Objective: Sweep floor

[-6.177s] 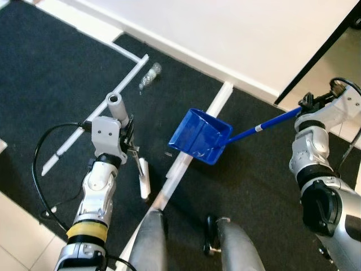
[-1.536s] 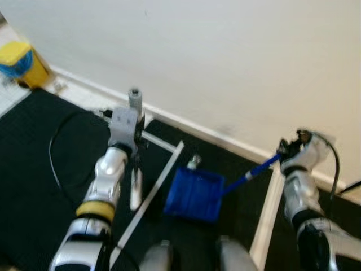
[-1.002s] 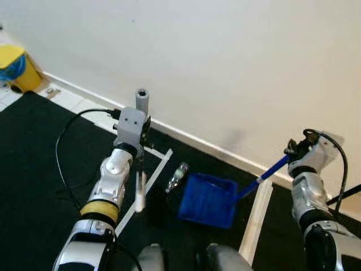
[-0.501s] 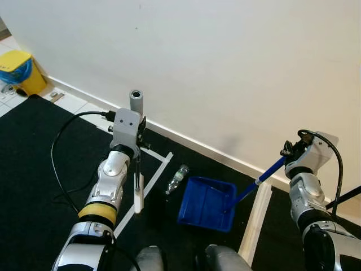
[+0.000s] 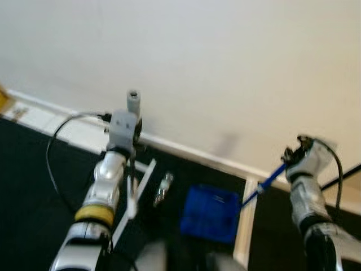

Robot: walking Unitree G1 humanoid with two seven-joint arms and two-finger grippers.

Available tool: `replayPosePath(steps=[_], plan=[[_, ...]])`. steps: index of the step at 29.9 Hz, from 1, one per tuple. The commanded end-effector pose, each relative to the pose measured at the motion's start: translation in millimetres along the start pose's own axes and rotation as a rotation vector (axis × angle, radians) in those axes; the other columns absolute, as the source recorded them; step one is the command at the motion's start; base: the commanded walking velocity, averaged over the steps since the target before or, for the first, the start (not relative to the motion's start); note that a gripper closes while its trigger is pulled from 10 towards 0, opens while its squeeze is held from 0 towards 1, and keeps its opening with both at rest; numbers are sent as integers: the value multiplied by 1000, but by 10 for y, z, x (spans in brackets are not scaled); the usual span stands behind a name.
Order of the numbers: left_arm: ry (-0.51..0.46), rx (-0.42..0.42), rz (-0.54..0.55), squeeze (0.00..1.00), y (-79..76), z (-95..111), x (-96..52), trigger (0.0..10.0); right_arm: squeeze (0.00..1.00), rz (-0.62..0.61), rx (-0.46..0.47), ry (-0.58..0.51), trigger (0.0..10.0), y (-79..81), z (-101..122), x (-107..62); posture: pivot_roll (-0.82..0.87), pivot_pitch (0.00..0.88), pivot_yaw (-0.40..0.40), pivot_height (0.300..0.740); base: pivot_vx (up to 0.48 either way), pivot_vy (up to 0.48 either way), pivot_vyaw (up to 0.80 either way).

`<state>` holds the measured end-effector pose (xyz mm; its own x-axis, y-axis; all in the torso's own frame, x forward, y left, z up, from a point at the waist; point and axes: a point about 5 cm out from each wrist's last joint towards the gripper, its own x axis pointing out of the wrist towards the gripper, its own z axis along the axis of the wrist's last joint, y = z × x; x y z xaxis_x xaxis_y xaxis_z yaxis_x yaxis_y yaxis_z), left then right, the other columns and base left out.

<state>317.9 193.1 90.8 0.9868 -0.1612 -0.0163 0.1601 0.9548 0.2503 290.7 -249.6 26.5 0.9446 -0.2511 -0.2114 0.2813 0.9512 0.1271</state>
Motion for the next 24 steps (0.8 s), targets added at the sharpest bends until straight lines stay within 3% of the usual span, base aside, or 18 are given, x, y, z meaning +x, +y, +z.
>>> replayPosePath(steps=[1,4,14,24], plan=[[-63,11,17,0,46,114,20,10000,0,34,15,-27,10000,95,57,35,119,0,-60,740,480,0,0],[-67,12,27,0,60,120,19,10000,0,39,14,-25,10000,107,53,34,121,0,-63,740,480,0,0],[-72,-2,38,0,108,109,-26,10000,0,53,24,-8,10000,145,2,14,128,0,-65,740,0,0,0],[-65,-9,-37,0,3,80,-65,10000,0,55,4,17,10000,127,-52,-13,130,0,-64,740,0,0,0]])
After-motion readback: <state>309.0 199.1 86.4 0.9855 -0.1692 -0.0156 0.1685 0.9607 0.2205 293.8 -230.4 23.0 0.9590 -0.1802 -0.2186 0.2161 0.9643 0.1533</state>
